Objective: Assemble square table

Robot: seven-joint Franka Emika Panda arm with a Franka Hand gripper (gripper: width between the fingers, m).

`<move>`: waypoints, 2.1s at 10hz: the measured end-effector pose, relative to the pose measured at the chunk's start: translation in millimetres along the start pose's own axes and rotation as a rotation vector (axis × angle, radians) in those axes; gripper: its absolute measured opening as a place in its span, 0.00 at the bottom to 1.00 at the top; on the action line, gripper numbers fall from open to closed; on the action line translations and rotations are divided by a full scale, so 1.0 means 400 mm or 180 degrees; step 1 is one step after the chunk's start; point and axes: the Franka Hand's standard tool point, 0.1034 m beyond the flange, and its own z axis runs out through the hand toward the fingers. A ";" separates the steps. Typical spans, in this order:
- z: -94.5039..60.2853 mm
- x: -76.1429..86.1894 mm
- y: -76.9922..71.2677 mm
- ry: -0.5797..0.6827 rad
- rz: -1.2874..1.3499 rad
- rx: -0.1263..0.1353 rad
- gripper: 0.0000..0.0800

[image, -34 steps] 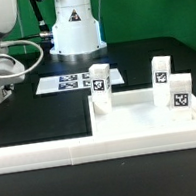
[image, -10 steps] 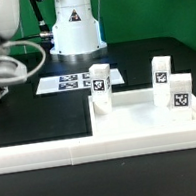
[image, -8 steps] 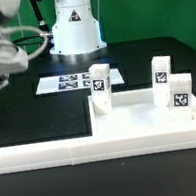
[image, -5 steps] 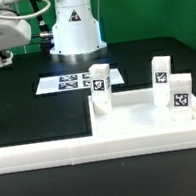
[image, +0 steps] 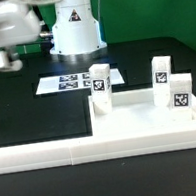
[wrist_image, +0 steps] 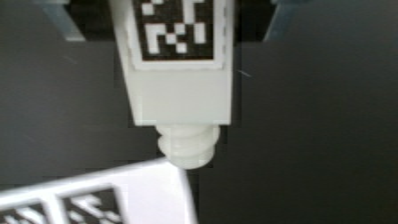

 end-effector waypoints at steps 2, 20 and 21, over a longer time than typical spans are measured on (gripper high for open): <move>-0.106 0.060 -0.128 0.0436 -0.0003 -0.0124 0.36; -0.086 0.223 -0.415 0.2827 0.0331 0.0019 0.36; -0.031 0.216 -0.439 0.2864 0.0305 0.0003 0.36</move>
Offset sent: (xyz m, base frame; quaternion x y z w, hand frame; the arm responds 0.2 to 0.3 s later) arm 0.0000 0.0000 0.0000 0.0000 0.1938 0.0000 0.9810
